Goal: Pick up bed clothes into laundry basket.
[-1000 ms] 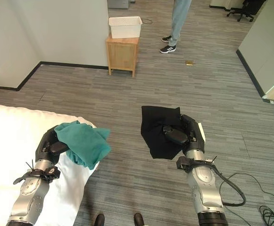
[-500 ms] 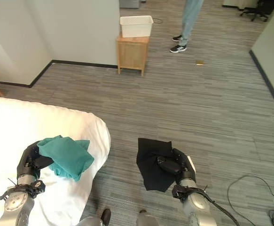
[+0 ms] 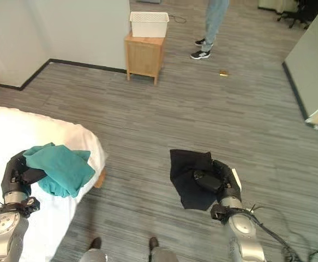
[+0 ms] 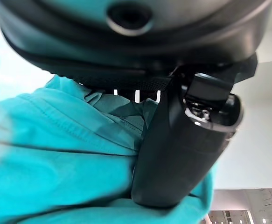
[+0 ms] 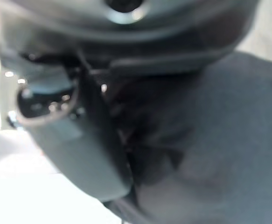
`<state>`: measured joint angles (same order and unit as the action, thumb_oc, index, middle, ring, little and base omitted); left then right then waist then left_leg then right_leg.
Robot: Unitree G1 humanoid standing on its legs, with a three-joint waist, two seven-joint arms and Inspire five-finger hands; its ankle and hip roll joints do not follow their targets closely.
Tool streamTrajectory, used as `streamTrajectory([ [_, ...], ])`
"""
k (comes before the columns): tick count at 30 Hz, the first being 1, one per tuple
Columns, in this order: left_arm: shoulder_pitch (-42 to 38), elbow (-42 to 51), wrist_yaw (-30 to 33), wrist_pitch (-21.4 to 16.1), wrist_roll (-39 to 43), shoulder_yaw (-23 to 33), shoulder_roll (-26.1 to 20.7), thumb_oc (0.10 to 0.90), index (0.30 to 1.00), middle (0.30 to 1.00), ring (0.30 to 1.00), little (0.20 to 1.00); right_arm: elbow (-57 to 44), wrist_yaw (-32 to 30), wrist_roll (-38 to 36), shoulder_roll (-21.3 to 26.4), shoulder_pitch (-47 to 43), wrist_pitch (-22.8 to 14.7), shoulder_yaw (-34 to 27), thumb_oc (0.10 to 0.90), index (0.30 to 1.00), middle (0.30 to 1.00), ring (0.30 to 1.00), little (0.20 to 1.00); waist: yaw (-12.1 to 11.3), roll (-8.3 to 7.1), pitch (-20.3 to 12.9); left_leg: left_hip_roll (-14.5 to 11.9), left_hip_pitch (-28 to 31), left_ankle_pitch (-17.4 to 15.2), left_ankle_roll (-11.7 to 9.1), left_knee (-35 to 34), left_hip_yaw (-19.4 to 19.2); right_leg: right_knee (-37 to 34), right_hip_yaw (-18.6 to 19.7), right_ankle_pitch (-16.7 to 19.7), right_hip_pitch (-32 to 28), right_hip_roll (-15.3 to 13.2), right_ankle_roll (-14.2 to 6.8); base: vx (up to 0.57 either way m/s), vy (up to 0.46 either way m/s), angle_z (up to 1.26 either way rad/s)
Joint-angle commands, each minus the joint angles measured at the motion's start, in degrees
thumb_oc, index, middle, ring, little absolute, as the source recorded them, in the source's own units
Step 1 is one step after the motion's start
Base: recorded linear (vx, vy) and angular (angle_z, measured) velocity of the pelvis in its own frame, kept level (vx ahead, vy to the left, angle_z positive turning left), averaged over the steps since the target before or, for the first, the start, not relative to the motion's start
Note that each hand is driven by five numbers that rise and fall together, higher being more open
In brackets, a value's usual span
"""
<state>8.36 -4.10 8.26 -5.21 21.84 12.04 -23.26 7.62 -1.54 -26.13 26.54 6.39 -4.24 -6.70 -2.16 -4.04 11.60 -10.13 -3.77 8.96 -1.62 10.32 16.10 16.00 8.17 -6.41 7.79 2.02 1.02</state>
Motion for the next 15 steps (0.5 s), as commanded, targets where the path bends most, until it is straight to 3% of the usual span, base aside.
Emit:
streamTrajectory([
  [1,-4.4,7.0,-0.8,-7.4,-0.7,3.0,-3.3,0.4,0.3,0.3,0.3,0.3,-9.7,1.7,0.2,3.2,-2.6,-6.0,-1.2,0.4,0.3,0.3,0.3,0.3,0.9,1.22,-6.4,9.1,1.2,-10.0,-1.6,-1.2,-1.8,-12.9,1.8,2.3,-5.5,-4.1,-4.5,0.16,-0.219,-0.11],
  [2,-4.6,7.2,-1.0,-7.4,-0.5,2.8,-2.6,0.4,0.3,0.3,0.3,0.3,-9.8,1.9,0.7,2.7,-2.1,-5.8,-0.9,0.4,0.3,0.3,0.3,0.3,0.7,1.43,-6.7,12.0,1.3,-11.7,-0.7,-2.3,-1.8,-13.5,1.9,2.7,-5.8,-3.4,-4.1,0.07,-0.061,-0.2],
  [3,-4.5,7.2,-1.0,-7.4,-0.5,2.7,-2.6,0.4,0.3,0.3,0.3,0.3,-9.8,1.9,0.7,2.7,-2.0,-5.8,-1.0,0.4,0.3,0.3,0.3,0.3,0.7,1.44,-6.8,12.1,1.4,-11.9,-0.5,-2.1,-1.8,-13.7,2.0,2.6,-6.0,-3.5,-4.2,0.15,-0.174,-0.31],
  [4,-4.7,7.7,-1.2,-7.4,-0.8,2.1,-1.7,0.4,0.3,0.3,0.3,0.3,-9.7,2.3,1.5,1.6,-0.8,-5.5,-0.5,0.4,0.3,0.3,0.3,0.3,0.5,2.42,-7.5,16.3,1.5,-12.1,1.4,-4.7,-1.6,-15.0,2.1,3.3,-6.7,-1.7,-4.1,0.15,-0.133,-0.23],
  [6,-4.7,8.5,-1.1,-7.4,-1.1,1.2,-1.1,0.4,0.3,0.3,0.3,0.3,-9.1,2.4,1.8,0.1,-0.1,-5.4,0.7,0.4,0.3,0.3,0.3,0.3,0.7,3.75,-8.6,18.5,3.1,-10.6,3.7,-9.8,-1.5,-16.9,2.2,4.2,-7.6,0.8,-3.9,0.17,-0.128,-0.1],
  [12,-2.9,9.2,-2.0,-7.2,-2.4,1.8,-1.0,0.4,0.3,0.3,0.3,0.3,-8.8,3.6,2.3,-1.4,1.6,-4.9,0.1,0.4,0.3,0.3,0.3,0.3,1.5,3.58,-9.3,18.0,4.4,-9.2,3.9,-11.5,-1.7,-16.9,2.2,4.0,-8.8,1.7,-3.4,0.08,0.006,-0.14],
  [15,-0.3,9.0,-1.8,-7.3,-2.2,4.2,-0.1,0.4,0.3,0.3,0.3,0.3,-9.0,3.6,1.9,-1.2,0.8,-5.0,-0.2,0.4,0.3,0.3,0.3,0.3,0.5,3.25,-8.6,18.0,4.4,-9.8,4.1,-10.8,-1.6,-15.2,2.3,2.7,-8.6,1.2,-3.4,0.09,0.057,0.03],
])
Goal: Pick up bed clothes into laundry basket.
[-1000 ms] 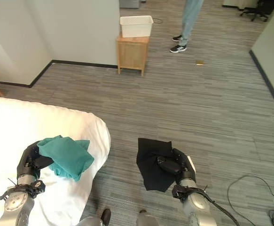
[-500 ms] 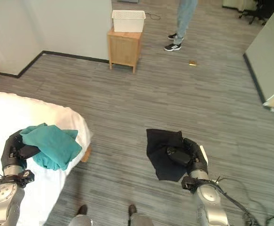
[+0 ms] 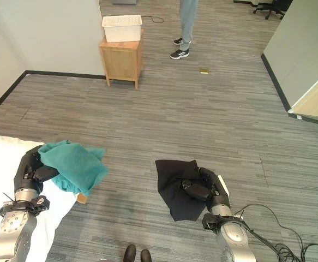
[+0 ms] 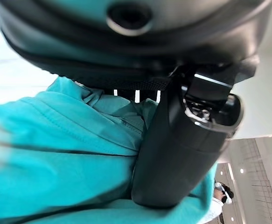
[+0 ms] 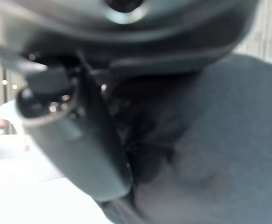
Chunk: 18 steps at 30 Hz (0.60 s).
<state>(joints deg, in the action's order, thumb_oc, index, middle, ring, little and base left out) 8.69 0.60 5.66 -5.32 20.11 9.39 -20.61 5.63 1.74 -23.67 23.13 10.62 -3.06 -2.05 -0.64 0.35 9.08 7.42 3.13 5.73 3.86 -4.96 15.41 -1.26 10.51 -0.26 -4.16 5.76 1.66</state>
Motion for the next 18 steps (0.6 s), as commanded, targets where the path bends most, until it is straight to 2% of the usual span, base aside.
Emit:
streamTrajectory([
  [1,-0.2,3.9,1.0,-7.2,-0.2,6.9,-2.8,0.4,0.3,0.3,0.3,0.3,-7.1,0.0,-0.8,2.4,-4.3,-6.4,-4.8,0.4,0.3,0.3,0.3,0.3,-1.4,-1.07,-5.7,0.6,-2.4,-7.4,-1.2,4.8,-0.8,3.1,0.0,-4.5,3.1,-2.7,-3.9,0.09,0.059,0.0],
  [3,-0.2,3.5,1.4,-7.3,0.0,7.2,-2.8,0.4,0.3,0.3,0.3,0.3,-7.1,-0.6,-1.0,2.6,-5.3,-6.8,-4.8,0.4,0.3,0.3,0.3,0.3,-1.7,-0.96,-5.2,0.7,-2.8,-8.0,-1.0,5.7,-0.7,5.0,0.1,-5.5,3.9,-2.9,-3.9,0.07,0.056,-0.01],
  [4,-0.3,2.8,2.0,-7.0,0.1,7.5,-3.2,0.4,0.3,0.3,0.3,0.3,-7.8,-1.0,-1.0,2.3,-6.8,-7.1,-4.6,0.4,0.3,0.3,0.3,0.3,-2.2,-0.47,-4.2,0.9,-3.1,-9.1,-0.3,6.9,-0.1,11.7,0.1,-7.6,6.4,-3.0,-4.5,0.09,0.076,-0.01],
  [5,-0.3,2.6,2.1,-6.7,-0.2,7.4,-3.6,0.4,0.3,0.3,0.3,0.3,-8.2,-1.1,-0.7,2.1,-7.2,-7.3,-4.4,0.4,0.3,0.3,0.3,0.3,-2.1,-0.07,-3.6,0.8,-2.6,-9.7,0.3,7.3,0.5,17.0,0.4,-7.0,8.6,-2.8,-5.4,0.15,0.111,-0.06],
  [6,-0.4,2.6,2.1,-6.6,-0.8,7.4,-4.0,0.4,0.3,0.3,0.3,0.3,-8.6,-1.1,-0.2,1.8,-7.2,-7.5,-4.3,0.4,0.3,0.3,0.3,0.3,-1.9,0.22,-2.8,0.8,-1.9,-10.5,0.9,8.0,1.1,25.2,0.6,-4.8,12.0,-2.7,-6.7,0.08,0.058,-0.14],
  [7,-0.5,2.6,2.1,-6.6,-0.8,7.4,-4.0,0.4,0.3,0.3,0.3,0.3,-8.6,-1.1,-0.1,1.7,-7.2,-7.5,-4.3,0.4,0.3,0.3,0.3,0.3,-2.0,-0.03,-2.8,1.1,-2.2,-10.6,0.9,8.1,1.0,26.5,0.7,-5.3,12.8,-2.8,-6.7,0.15,0.073,-0.15],
  [8,-0.9,2.6,2.2,-6.3,-1.6,7.0,-4.9,0.4,0.3,0.3,0.3,0.3,-8.8,-0.9,0.6,1.2,-7.1,-7.6,-3.4,0.4,0.3,0.3,0.3,0.3,-1.0,0.24,-1.0,0.7,-0.8,-11.6,1.2,9.0,1.9,37.7,1.2,0.1,19.7,-2.1,-7.6,0.17,0.056,-0.03],
  [9,-1.2,2.7,2.2,-6.4,-1.8,6.5,-5.3,0.4,0.3,0.3,0.3,0.3,-8.7,-0.9,0.7,0.9,-6.7,-7.4,-3.5,0.4,0.3,0.3,0.3,0.3,-0.2,0.69,-0.3,0.3,-0.1,-11.5,1.0,9.3,2.9,39.7,1.5,0.8,22.5,-0.6,-7.4,0.32,0.052,0.3],
  [10,-2.1,2.7,2.0,-6.6,-1.8,5.8,-5.7,0.4,0.3,0.3,0.3,0.3,-8.6,-0.7,0.6,0.8,-6.0,-7.3,-3.9,0.4,0.3,0.3,0.3,0.3,0.7,0.68,-0.3,-0.2,1.2,-11.9,0.5,8.7,4.0,38.7,0.6,-0.5,25.1,-0.1,-6.7,0.35,0.007,0.46],
  [12,-3.2,3.3,1.6,-6.7,-1.8,5.4,-6.0,0.4,0.3,0.3,0.3,0.3,-8.6,-0.4,0.0,1.2,-4.3,-7.0,-5.4,0.4,0.3,0.3,0.3,0.3,2.6,0.44,-0.8,-1.4,4.7,-12.6,-0.2,7.6,5.1,33.9,-0.8,-1.6,28.6,0.6,-6.9,0.37,-0.03,0.38],
  [13,-3.2,3.3,1.6,-6.7,-1.8,5.3,-5.9,0.4,0.3,0.3,0.3,0.3,-8.7,-0.3,0.0,1.2,-4.1,-7.0,-5.5,0.4,0.3,0.3,0.3,0.3,3.1,0.95,-0.9,-2.0,5.2,-12.7,-0.3,7.0,5.8,33.5,-1.6,-1.7,28.1,0.7,-6.7,0.38,-0.064,0.29],
  [14,-4.2,3.4,1.6,-6.9,-2.1,5.2,-6.3,0.4,0.3,0.3,0.3,0.3,-8.8,-0.4,0.0,1.7,-3.2,-7.3,-6.8,0.4,0.3,0.3,0.3,0.3,4.4,0.72,-1.3,-2.6,7.7,-13.5,-1.0,6.4,6.7,28.4,-2.3,-1.5,29.2,0.9,-7.0,0.74,-0.186,0.37],
  [15,-6.7,3.3,1.9,-7.4,-2.6,4.6,-6.4,0.4,0.3,0.3,0.3,0.3,-9.7,-1.5,-1.1,1.5,-1.4,-8.5,-9.6,0.4,0.3,0.3,0.3,0.3,7.7,-0.43,-2.3,-3.2,12.8,-15.8,-2.3,5.6,8.4,14.7,-2.8,0.0,30.6,0.1,-8.4,0.73,-0.175,0.56],
  [16,-6.9,3.1,2.0,-7.5,-2.6,4.3,-6.5,0.4,0.3,0.3,0.3,0.3,-9.9,-1.5,-1.1,1.3,-1.1,-8.5,-9.8,0.4,0.3,0.3,0.3,0.3,8.2,0.12,-2.3,-3.9,13.0,-15.9,-2.4,5.5,9.0,12.8,-3.6,0.6,29.4,0.2,-8.4,0.91,-0.279,0.75],
  [17,-8.2,2.4,2.4,-7.7,-2.2,3.3,-6.2,0.4,0.3,0.3,0.3,0.3,-10.1,-2.2,-1.8,1.1,-0.4,-9.0,-10.8,0.4,0.3,0.3,0.3,0.3,9.8,-0.05,-2.8,-6.5,15.2,-16.9,-3.8,5.9,9.2,4.6,-4.7,2.6,28.2,-1.5,-9.3,0.63,-0.234,1.14],
  [18,-8.0,2.0,2.4,-7.7,-2.4,3.3,-6.0,0.4,0.3,0.3,0.3,0.3,-10.0,-2.4,-2.0,1.0,-0.4,-9.2,-11.1,0.4,0.3,0.3,0.3,0.3,9.8,-0.22,-3.4,-7.6,16.4,-16.9,-4.6,6.4,9.4,2.5,-7.3,4.2,27.3,-2.3,-10.1,0.61,-0.24,1.13],
])
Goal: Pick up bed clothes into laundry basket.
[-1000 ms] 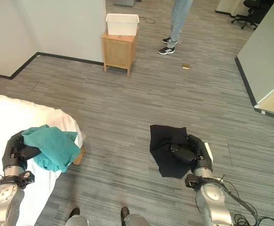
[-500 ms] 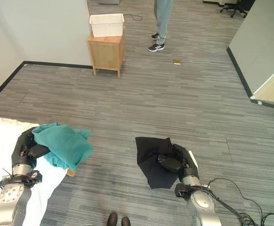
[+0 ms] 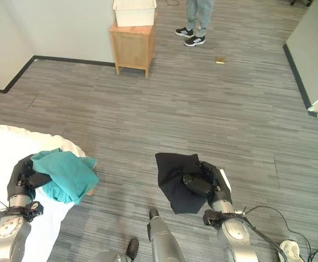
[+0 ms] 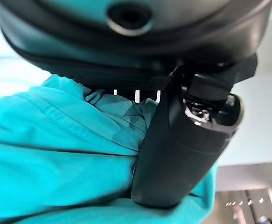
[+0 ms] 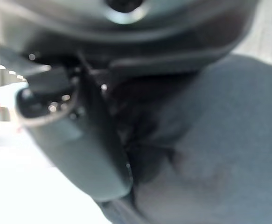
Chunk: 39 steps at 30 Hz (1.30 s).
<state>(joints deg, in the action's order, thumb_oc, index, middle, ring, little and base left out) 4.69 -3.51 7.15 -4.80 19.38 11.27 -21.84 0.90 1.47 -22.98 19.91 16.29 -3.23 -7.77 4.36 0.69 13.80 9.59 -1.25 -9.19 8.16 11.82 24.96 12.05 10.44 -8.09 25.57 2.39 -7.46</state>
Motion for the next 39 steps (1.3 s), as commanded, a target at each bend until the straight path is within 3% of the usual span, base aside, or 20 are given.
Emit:
streamTrajectory([
  [1,-4.0,6.1,0.9,-8.2,-1.7,1.4,-4.8,0.4,0.3,0.3,0.3,0.3,-5.3,-2.1,-2.7,4.2,-6.1,-9.0,-5.4,0.4,0.3,0.3,0.3,0.3,4.9,-0.48,-8.0,-9.9,20.8,-2.0,-8.9,-10.4,0.0,-11.1,-7.4,12.1,-2.6,1.1,-0.9,0.71,-0.308,0.88],
  [2,-2.4,6.3,-0.1,-7.7,-2.0,1.8,-4.6,0.4,0.3,0.3,0.3,0.3,-4.8,-2.2,-2.9,4.6,-7.0,-8.7,-5.5,0.4,0.3,0.3,0.3,0.3,4.0,-1.28,-9.9,-12.0,21.9,1.0,-11.2,-7.3,-0.8,-10.5,-12.2,13.8,-4.6,0.6,-0.1,0.78,-0.308,0.34],
  [4,-2.1,6.2,-0.5,-7.6,-0.9,0.5,-3.6,0.4,0.3,0.3,0.3,0.3,-4.1,-2.5,-3.3,5.3,-7.4,-9.5,-5.2,0.4,0.3,0.3,0.3,0.3,4.7,-0.15,-11.1,-15.6,19.5,11.9,-15.2,2.3,-2.6,-9.3,-11.0,13.1,-7.5,1.9,2.0,0.83,-0.322,-0.13],
  [6,-3.6,6.3,-1.0,-6.9,0.7,-0.1,-3.6,0.4,0.3,0.3,0.3,0.3,-3.6,-3.4,-4.8,7.1,-8.5,-9.4,-5.8,0.4,0.3,0.3,0.3,0.3,3.8,-1.35,-10.6,-15.3,11.4,21.0,-15.5,18.8,-5.6,-6.9,-9.5,10.2,-11.4,0.9,3.9,0.67,-0.29,-0.03],
  [9,-4.4,5.9,-1.0,-6.6,2.5,-1.9,-2.9,0.4,0.3,0.3,0.3,0.3,-2.2,-5.5,-5.2,8.2,-12.5,-10.1,-3.2,0.4,0.3,0.3,0.3,0.3,-1.0,-4.14,-7.2,-9.6,-1.6,17.5,-10.0,33.1,-8.2,-6.6,-6.0,7.8,-18.1,0.6,6.4,0.66,-0.289,-0.11],
  [12,-4.0,5.5,-1.6,-6.1,3.3,-2.7,-2.3,0.4,0.3,0.3,0.3,0.3,-1.9,-5.8,-6.5,7.9,-13.4,-9.7,-2.8,0.4,0.3,0.3,0.3,0.3,-4.1,-5.61,-6.6,-6.1,-10.8,14.1,-8.7,29.9,-10.8,-7.8,-3.2,6.4,-22.5,-0.1,6.8,0.53,-0.102,-0.95],
  [13,-3.2,5.4,-2.0,-5.9,3.2,-3.1,-2.1,0.4,0.3,0.3,0.3,0.3,-2.1,-5.6,-6.9,7.8,-14.0,-9.6,-2.6,0.4,0.3,0.3,0.3,0.3,-5.6,-5.34,-6.8,-4.9,-13.6,13.3,-9.1,23.8,-12.2,-8.7,-2.2,5.3,-25.3,0.1,6.8,0.91,-0.011,-0.48],
  [14,-1.6,5.6,-2.4,-6.4,3.7,-3.0,-2.4,0.4,0.3,0.3,0.3,0.3,-2.9,-4.9,-6.4,8.1,-15.2,-9.7,-1.1,0.4,0.3,0.3,0.3,0.3,-8.3,-3.71,-8.0,-4.0,-15.5,13.7,-9.9,6.2,-13.9,-10.2,-0.4,2.2,-30.1,1.7,6.9,0.91,-0.019,-0.23],
  [15,-1.5,5.6,-2.5,-6.4,3.7,-2.9,-2.3,0.4,0.3,0.3,0.3,0.3,-2.9,-4.9,-6.4,8.2,-15.2,-9.7,-1.0,0.4,0.3,0.3,0.3,0.3,-8.5,-3.92,-8.0,-4.0,-14.7,14.7,-10.0,4.5,-14.1,-10.3,-0.2,2.5,-30.1,1.4,7.0,1.01,-0.016,-0.21],
  [17,1.2,5.7,-3.3,-6.7,4.5,-3.8,-1.5,0.4,0.3,0.3,0.3,0.3,-3.3,-3.9,-4.3,8.4,-17.3,-9.6,3.0,0.4,0.3,0.3,0.3,0.3,-12.2,-2.73,-10.8,-1.0,-12.6,17.4,-8.8,-14.7,-13.3,-11.4,2.1,-0.8,-36.4,3.0,7.3,1.08,-0.01,-0.33],
  [20,2.2,5.5,-3.1,-6.4,2.9,-2.8,-2.0,0.4,0.3,0.3,0.3,0.3,-3.9,-1.9,-2.1,8.0,-19.4,-7.8,4.9,0.4,0.3,0.3,0.3,0.3,-14.8,-3.91,-12.7,-1.6,-14.1,20.0,-10.4,-14.6,-15.4,-9.0,3.2,-4.5,-44.3,-1.8,4.5,0.89,0.101,-0.79],
  [21,2.5,5.5,-3.2,-6.3,2.1,-2.4,-2.6,0.4,0.3,0.3,0.3,0.3,-5.4,-0.8,-1.0,7.3,-19.0,-7.6,5.4,0.4,0.3,0.3,0.3,0.3,-15.2,-4.82,-13.1,-0.8,-12.6,20.0,-9.4,-14.3,-16.0,-4.5,3.2,-0.7,-43.7,-4.3,2.6,1.16,0.216,-0.78],
  [23,3.2,6.2,-3.2,-6.7,0.3,-2.6,-3.1,0.4,0.3,0.3,0.3,0.3,-6.1,-0.4,1.6,6.6,-19.0,-7.6,6.1,0.4,0.3,0.3,0.3,0.3,-15.6,-6.03,-13.3,0.2,-10.2,17.0,-6.5,-11.8,-15.2,17.2,0.4,16.9,-36.3,-8.4,-2.6,0.7,0.168,-0.42],
  [24,3.2,6.2,-3.2,-6.7,0.3,-2.6,-3.0,0.4,0.3,0.3,0.3,0.3,-6.1,-0.4,1.6,6.7,-19.0,-7.6,6.1,0.4,0.3,0.3,0.3,0.3,-15.7,-6.24,-13.5,0.3,-10.4,16.6,-6.5,-11.7,-15.4,17.6,0.5,16.6,-36.0,-8.6,-2.4,0.72,0.348,-0.61],
  [25,2.1,5.7,-2.2,-5.9,0.9,-2.2,-3.7,0.4,0.3,0.3,0.3,0.3,-5.3,-1.0,1.4,5.1,-19.9,-6.8,8.1,0.4,0.3,0.3,0.3,0.3,-13.5,-2.3,-10.4,-2.5,-3.1,14.1,-4.6,-11.3,-14.5,39.2,-3.0,19.5,-22.9,-6.6,0.3,0.69,0.327,-0.52],
  [27,0.4,4.2,-1.5,-5.9,1.0,-2.3,-4.4,0.4,0.3,0.3,0.3,0.3,-3.5,-0.6,0.3,3.7,-20.6,-6.5,10.3,0.4,0.3,0.3,0.3,0.3,-11.0,-0.9,-9.2,-3.7,1.1,12.5,-4.0,-12.1,-13.1,43.1,-5.1,10.9,-16.0,-4.6,2.3,0.83,0.21,0.17],
  [30,-0.5,3.6,-1.6,-6.0,2.3,-2.2,-4.1,0.4,0.3,0.3,0.3,0.3,-3.7,0.4,-0.4,4.0,-19.2,-6.1,9.2,0.4,0.3,0.3,0.3,0.3,-9.0,-0.63,-9.6,-4.2,5.2,11.2,-4.1,-13.8,-10.3,37.3,-6.9,6.7,-11.7,-2.7,2.9,0.74,-0.071,0.41],
  [31,-1.2,3.8,-2.3,-6.2,1.9,-2.0,-4.8,0.4,0.3,0.3,0.3,0.3,-3.0,1.0,-0.7,5.2,-18.0,-5.8,7.5,0.4,0.3,0.3,0.3,0.3,-6.9,-0.52,-9.8,-5.0,9.8,9.6,-5.5,-14.7,-7.5,24.2,-11.0,5.4,-9.1,-2.8,2.2,0.87,-0.16,0.95],
  [35,-4.5,2.1,-1.4,-6.5,1.1,-3.1,-5.6,0.4,0.3,0.3,0.3,0.3,-1.5,0.0,-1.6,6.1,-15.9,-6.1,5.6,0.4,0.3,0.3,0.3,0.3,-3.3,-2.17,-10.0,-7.3,17.9,3.1,-8.2,-12.2,-2.3,-12.4,-12.1,9.7,-10.5,-2.4,-0.2,0.97,-0.267,0.89],
  [39,-4.9,2.3,-1.0,-6.9,0.1,-2.7,-5.3,0.4,0.3,0.3,0.3,0.3,-2.2,0.0,-0.4,7.4,-13.6,-5.9,3.6,0.4,0.3,0.3,0.3,0.3,-1.8,-2.9,-11.0,-10.9,22.0,2.0,-10.9,-9.8,-2.0,-15.1,-13.3,14.4,-9.3,-3.3,-3.4,0.76,-0.312,0.87],
])
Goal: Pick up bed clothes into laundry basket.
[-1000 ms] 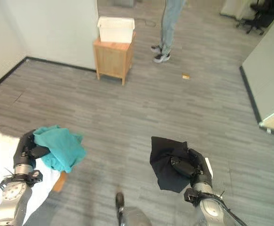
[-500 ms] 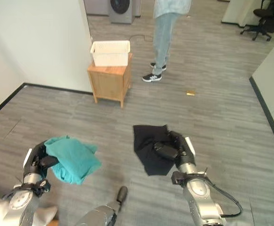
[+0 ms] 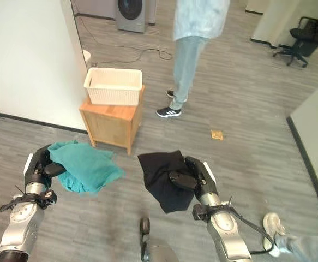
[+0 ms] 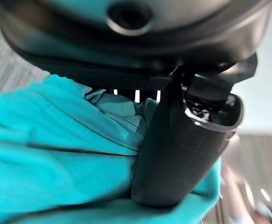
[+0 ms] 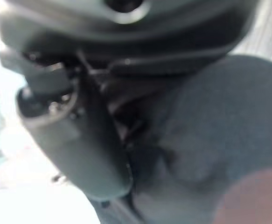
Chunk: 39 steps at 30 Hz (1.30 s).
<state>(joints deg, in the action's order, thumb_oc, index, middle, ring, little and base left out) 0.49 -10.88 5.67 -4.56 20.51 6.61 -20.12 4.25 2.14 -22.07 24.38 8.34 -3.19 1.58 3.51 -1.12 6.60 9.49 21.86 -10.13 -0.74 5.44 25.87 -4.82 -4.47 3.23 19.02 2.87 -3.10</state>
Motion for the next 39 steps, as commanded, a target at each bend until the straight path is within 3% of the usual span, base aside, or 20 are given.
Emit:
streamTrajectory([
  [1,-0.5,10.3,-0.2,-7.2,-0.7,1.7,-6.4,0.4,0.3,0.3,0.3,0.3,-4.9,-1.1,-1.5,3.5,-5.6,-6.3,-6.4,0.4,0.3,0.3,0.3,0.3,-0.6,-0.98,-5.3,-13.8,-1.8,7.5,-5.1,1.6,-3.2,3.5,1.4,4.2,-4.8,-4.4,-6.4,0.68,-0.321,1.1],
  [2,-0.1,10.1,0.0,-7.3,-0.9,1.8,-5.8,0.4,0.3,0.3,0.3,0.3,-4.9,-1.1,-1.8,4.0,-5.7,-6.2,-7.1,0.4,0.3,0.3,0.3,0.3,-0.4,-0.69,-5.4,-15.3,-3.1,12.1,-7.5,5.2,-5.5,5.0,0.8,3.6,-5.6,-4.3,-5.5,0.7,-0.313,0.88],
  [3,-0.1,10.1,0.1,-7.3,-0.9,1.8,-5.8,0.4,0.3,0.3,0.3,0.3,-4.9,-1.1,-1.8,4.0,-5.7,-6.2,-7.1,0.4,0.3,0.3,0.3,0.3,-0.3,-0.52,-5.6,-15.4,-3.1,12.0,-7.3,5.2,-5.7,5.0,0.7,3.3,-5.6,-4.2,-5.6,0.68,-0.335,0.57],
  [4,-1.2,9.4,0.4,-6.8,0.9,1.4,-5.3,0.4,0.3,0.3,0.3,0.3,-3.8,-1.7,-3.6,4.6,-6.2,-6.7,-7.1,0.4,0.3,0.3,0.3,0.3,0.1,-1.36,-5.3,-17.3,-9.5,23.4,-8.4,19.0,-9.7,7.6,0.9,1.0,-7.8,-5.0,-3.4,0.68,-0.385,0.26],
  [5,-1.7,9.6,0.3,-6.8,1.9,0.9,-5.1,0.4,0.3,0.3,0.3,0.3,-4.0,-2.3,-4.2,4.8,-6.0,-7.2,-7.3,0.4,0.3,0.3,0.3,0.3,-0.6,-2.45,-4.4,-16.3,-13.5,24.8,-6.7,23.2,-9.2,7.4,2.3,0.4,-9.8,-4.9,-2.2,0.67,-0.38,0.52],
  [6,-1.7,9.6,0.3,-6.8,1.9,0.9,-5.2,0.4,0.3,0.3,0.3,0.3,-4.0,-2.3,-4.2,4.8,-6.0,-7.2,-7.3,0.4,0.3,0.3,0.3,0.3,-0.6,-2.34,-4.5,-16.3,-13.7,24.5,-6.5,23.5,-9.3,7.3,2.2,0.2,-9.9,-4.9,-2.3,0.56,-0.383,0.38],
  [7,-2.0,9.9,0.1,-6.1,1.4,0.7,-5.7,0.4,0.3,0.3,0.3,0.3,-3.4,-3.1,-3.4,6.5,-7.2,-7.1,-7.5,0.4,0.3,0.3,0.3,0.3,-2.6,-3.72,-3.1,-14.9,-19.6,21.7,-3.6,23.9,-11.6,6.8,4.4,-1.7,-14.1,-4.3,-1.0,0.6,-0.342,0.16],
  [9,-2.0,10.1,0.2,-6.1,1.0,0.7,-5.9,0.4,0.3,0.3,0.3,0.3,-3.7,-3.2,-3.3,6.9,-8.3,-7.0,-7.1,0.4,0.3,0.3,0.3,0.3,-4.1,-3.92,-2.6,-13.5,-22.4,20.0,-3.1,23.1,-12.1,6.4,4.9,-2.6,-16.2,-4.3,-0.8,0.58,-0.301,-0.23],
  [10,-1.9,10.3,-0.3,-6.9,2.2,0.8,-6.0,0.4,0.3,0.3,0.3,0.3,-3.6,-3.1,-3.2,8.2,-11.7,-7.0,-5.8,0.4,0.3,0.3,0.3,0.3,-7.3,-4.01,-2.4,-8.9,-27.6,15.9,-2.7,17.1,-13.7,4.7,5.5,-4.3,-20.4,-4.0,-0.3,0.54,-0.213,-0.38],
  [12,-0.9,11.0,0.0,-7.8,2.5,1.4,-6.4,0.4,0.3,0.3,0.3,0.3,-4.4,-2.7,-2.5,9.4,-14.8,-7.2,-3.8,0.4,0.3,0.3,0.3,0.3,-9.4,-3.09,-3.1,-5.1,-27.7,13.4,-2.3,8.0,-12.9,3.8,6.0,-5.4,-22.3,-2.6,-0.1,0.65,-0.212,-0.35],
  [15,0.6,12.3,0.7,-8.7,2.0,3.6,-7.4,0.4,0.3,0.3,0.3,0.3,-5.4,-2.0,-0.4,10.2,-18.3,-7.1,-1.5,0.4,0.3,0.3,0.3,0.3,-11.9,-1.54,-4.5,-2.4,-24.9,13.2,-0.4,-2.7,-11.1,4.4,6.7,-7.0,-24.4,-1.0,-0.2,0.49,-0.081,-0.65],
  [17,0.1,14.5,1.4,-9.2,0.4,5.2,-9.0,0.4,0.3,0.3,0.3,0.3,-6.5,-1.4,0.3,9.7,-20.0,-7.0,-1.6,0.4,0.3,0.3,0.3,0.3,-12.0,-0.22,-5.5,-3.1,-21.9,13.2,1.0,-5.7,-11.4,10.8,5.9,-9.0,-23.2,-1.6,-0.7,0.41,0.056,-0.27],
  [18,-0.2,15.4,1.5,-9.2,-0.2,5.5,-9.5,0.4,0.3,0.3,0.3,0.3,-7.1,-0.9,0.6,9.6,-20.4,-6.9,-1.7,0.4,0.3,0.3,0.3,0.3,-11.8,0.24,-5.5,-3.5,-20.6,12.6,1.7,-6.8,-11.4,17.8,5.4,-9.6,-20.9,-2.0,-1.5,0.25,0.076,0.01],
  [20,-2.4,16.0,1.7,-9.4,-0.7,4.9,-10.6,0.4,0.3,0.3,0.3,0.3,-8.4,-0.4,1.7,9.8,-20.1,-6.4,-1.9,0.4,0.3,0.3,0.3,0.3,-10.1,0.9,-4.3,-4.3,-18.7,12.5,2.3,-7.9,-11.1,27.9,7.0,-6.1,-15.7,-2.3,-4.3,0.19,0.035,-0.14],
  [21,-4.3,15.7,1.7,-9.3,-0.8,3.3,-10.8,0.4,0.3,0.3,0.3,0.3,-8.4,-0.6,2.3,9.8,-19.7,-6.2,-2.0,0.4,0.3,0.3,0.3,0.3,-9.0,0.79,-3.9,-4.2,-17.9,12.2,2.2,-8.2,-10.3,30.3,9.4,-6.4,-14.1,-1.7,-4.8,0.2,-0.101,0.38],
  [22,-8.1,16.6,1.3,-9.4,-1.0,0.3,-10.7,0.4,0.3,0.3,0.3,0.3,-9.4,-0.2,2.7,10.2,-18.7,-5.8,-3.0,0.4,0.3,0.3,0.3,0.3,-7.4,1.41,-3.7,-5.1,-17.3,12.7,1.2,-9.2,-8.7,26.0,13.3,-8.3,-11.8,-0.8,-3.6,0.19,-0.104,0.62],
  [24,-9.5,16.9,1.1,-9.5,-0.8,-0.9,-10.4,0.4,0.3,0.3,0.3,0.3,-9.4,0.0,2.6,10.8,-18.6,-5.8,-3.5,0.4,0.3,0.3,0.3,0.3,-7.2,1.55,-3.9,-5.5,-16.9,12.8,0.8,-9.8,-8.5,22.9,13.4,-8.0,-11.7,-1.3,-3.3,0.12,-0.108,0.84],
  [25,-11.7,17.6,1.2,-9.7,-0.6,-2.9,-10.2,0.4,0.3,0.3,0.3,0.3,-9.3,-0.3,2.8,12.4,-18.3,-6.1,-4.4,0.4,0.3,0.3,0.3,0.3,-6.5,1.28,-4.1,-5.6,-16.9,12.5,0.5,-9.9,-8.0,17.7,13.9,-6.9,-11.9,-1.8,-3.5,0.13,-0.143,0.72],
  [29,-13.8,19.5,0.2,-9.5,-1.2,-6.3,-7.7,0.4,0.3,0.3,0.3,0.3,-9.6,-0.6,2.5,14.6,-18.0,-5.8,-6.1,0.4,0.3,0.3,0.3,0.3,-6.2,-0.8,-6.5,-5.4,-18.5,12.2,-0.2,-10.4,-10.2,4.5,12.4,-5.3,-19.5,-3.3,-3.3,0.1,-0.129,0.82],
  [39,-10.5,24.2,-1.8,-8.4,0.4,-7.2,-7.2,0.4,0.3,0.3,0.3,0.3,-8.2,-1.4,2.7,16.3,-18.1,-5.9,-7.3,0.4,0.3,0.3,0.3,0.3,-6.6,-1.14,-7.5,-5.0,-19.4,13.0,-1.0,-10.4,-9.7,0.7,10.1,-4.4,-23.0,-3.7,-2.8,0.02,-0.032,0.07],
])
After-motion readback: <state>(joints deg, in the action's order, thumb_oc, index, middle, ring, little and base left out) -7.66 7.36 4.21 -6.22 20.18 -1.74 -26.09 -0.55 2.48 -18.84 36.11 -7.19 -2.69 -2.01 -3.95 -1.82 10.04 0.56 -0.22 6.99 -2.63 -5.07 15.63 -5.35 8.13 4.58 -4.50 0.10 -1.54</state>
